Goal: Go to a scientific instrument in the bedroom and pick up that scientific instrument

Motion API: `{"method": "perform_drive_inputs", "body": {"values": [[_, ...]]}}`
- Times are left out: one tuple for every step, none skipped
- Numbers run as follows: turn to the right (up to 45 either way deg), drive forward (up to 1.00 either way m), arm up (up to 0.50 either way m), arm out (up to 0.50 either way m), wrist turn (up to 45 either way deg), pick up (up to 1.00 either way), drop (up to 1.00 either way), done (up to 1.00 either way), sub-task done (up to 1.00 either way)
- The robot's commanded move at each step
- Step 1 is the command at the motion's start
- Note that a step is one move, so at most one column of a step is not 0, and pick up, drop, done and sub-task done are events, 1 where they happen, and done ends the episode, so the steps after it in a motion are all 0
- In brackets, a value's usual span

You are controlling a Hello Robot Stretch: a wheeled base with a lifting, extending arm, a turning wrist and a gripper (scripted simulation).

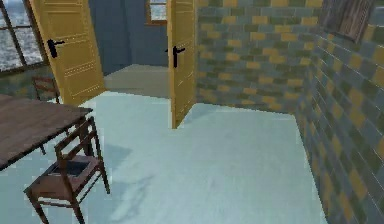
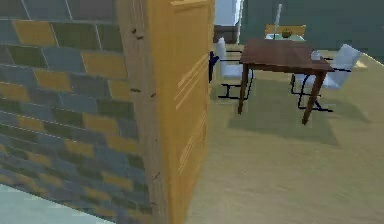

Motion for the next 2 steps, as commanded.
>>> {"method": "perform_drive_inputs", "body": {"values": [[0.0, 1.0, 0.0, 0.0, 0.0, 0.0, 0.0, 0.0, 0.0], [21.0, 0.0, 0.0, 0.0, 0.0, 0.0, 0.0, 0.0, 0.0]]}}
